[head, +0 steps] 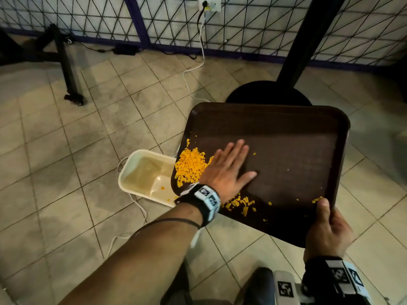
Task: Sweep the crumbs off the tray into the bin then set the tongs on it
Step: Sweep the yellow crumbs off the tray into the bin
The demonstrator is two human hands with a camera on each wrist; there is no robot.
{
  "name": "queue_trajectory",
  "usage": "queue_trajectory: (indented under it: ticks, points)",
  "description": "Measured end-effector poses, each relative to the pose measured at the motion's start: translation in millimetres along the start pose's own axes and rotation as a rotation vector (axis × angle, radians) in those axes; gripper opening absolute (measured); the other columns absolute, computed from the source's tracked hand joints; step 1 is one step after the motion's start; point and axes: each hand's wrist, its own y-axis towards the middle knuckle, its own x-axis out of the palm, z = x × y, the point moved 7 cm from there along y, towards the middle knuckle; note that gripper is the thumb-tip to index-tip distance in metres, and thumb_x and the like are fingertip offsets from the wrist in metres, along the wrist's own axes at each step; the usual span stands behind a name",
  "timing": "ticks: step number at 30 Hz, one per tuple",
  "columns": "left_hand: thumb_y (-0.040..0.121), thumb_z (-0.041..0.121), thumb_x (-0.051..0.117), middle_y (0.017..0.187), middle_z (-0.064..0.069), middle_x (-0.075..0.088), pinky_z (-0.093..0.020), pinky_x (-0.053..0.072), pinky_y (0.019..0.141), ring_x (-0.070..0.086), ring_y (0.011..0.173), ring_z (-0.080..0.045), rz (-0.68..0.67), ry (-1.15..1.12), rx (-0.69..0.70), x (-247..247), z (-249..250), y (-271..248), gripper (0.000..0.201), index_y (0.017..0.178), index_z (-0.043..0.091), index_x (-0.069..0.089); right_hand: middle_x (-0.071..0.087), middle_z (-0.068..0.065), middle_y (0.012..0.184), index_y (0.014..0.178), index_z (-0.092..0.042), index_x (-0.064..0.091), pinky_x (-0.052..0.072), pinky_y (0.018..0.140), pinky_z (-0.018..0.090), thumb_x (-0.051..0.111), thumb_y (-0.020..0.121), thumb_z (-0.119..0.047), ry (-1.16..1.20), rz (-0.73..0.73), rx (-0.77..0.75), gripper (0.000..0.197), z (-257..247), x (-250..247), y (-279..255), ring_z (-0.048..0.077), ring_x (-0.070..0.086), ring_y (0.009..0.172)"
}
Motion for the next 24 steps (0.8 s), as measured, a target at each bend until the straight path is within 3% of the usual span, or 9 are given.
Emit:
queue_trajectory:
  ticks: [2,5,11,15,20,24]
  points:
    - [0.095,0.068,0.005,0.159,0.007,-0.025,-0.038,-0.006,0.122,-0.017,0.149,-0.013,-0.037,0.000,-0.120,12,-42,-17,0.075,0.155,0.025,-0.013,0.064,0.005,0.086,0.105,-0.012,0.068,0.052,0.055,0.010,0.051,0.099,-0.038,-0.008,-0.002,-0.007,0.032,0,-1,0,0.009,0.062,0.072]
    - [0.093,0.071,-0.001,0.161,0.007,-0.021,-0.036,-0.006,0.120,-0.015,0.149,-0.013,-0.052,-0.009,-0.236,11,-86,-30,0.079,0.156,0.025,-0.009,0.066,0.002,0.084,0.091,-0.021,0.070,0.055,0.060,0.015,0.052,0.095,-0.044,-0.022,-0.001,-0.018,0.029,1,-3,0,0.020,0.063,0.080]
    - [0.097,0.065,0.012,0.165,0.001,-0.006,-0.040,0.005,0.122,-0.002,0.151,-0.019,0.186,-0.059,-0.215,-57,-99,25,0.076,0.157,0.019,0.007,0.065,-0.001,0.082,0.086,-0.024,0.069,0.055,0.059,0.015,0.051,0.098,-0.042,-0.036,-0.025,-0.042,0.028,-7,3,-5,0.021,0.063,0.082]
    - [0.095,0.069,0.010,0.165,-0.002,-0.005,-0.041,0.006,0.121,0.002,0.151,-0.021,0.086,-0.069,-0.291,-54,-122,34,0.080,0.158,0.019,0.003,0.064,-0.002,0.078,0.085,-0.022,0.067,0.052,0.056,0.012,0.051,0.100,-0.037,-0.028,-0.003,-0.051,0.027,-12,3,-7,0.015,0.061,0.075]
    - [0.093,0.071,0.003,0.165,0.002,-0.009,-0.039,0.007,0.121,0.004,0.151,-0.017,-0.057,-0.034,-0.293,-6,-139,-24,0.081,0.157,0.022,-0.003,0.066,-0.016,0.067,0.082,-0.022,0.067,0.050,0.057,0.010,0.052,0.100,-0.033,-0.036,-0.010,-0.058,0.025,-13,8,-11,-0.002,0.058,0.065]
    - [0.091,0.073,0.003,0.164,0.012,-0.006,-0.043,0.021,0.117,0.018,0.149,-0.023,-0.130,-0.065,-0.307,15,-146,-63,0.078,0.157,0.031,0.000,0.062,-0.024,0.059,0.077,-0.021,0.064,0.044,0.054,0.006,0.051,0.100,-0.030,-0.086,-0.013,-0.079,0.028,-18,11,-16,-0.006,0.053,0.058]
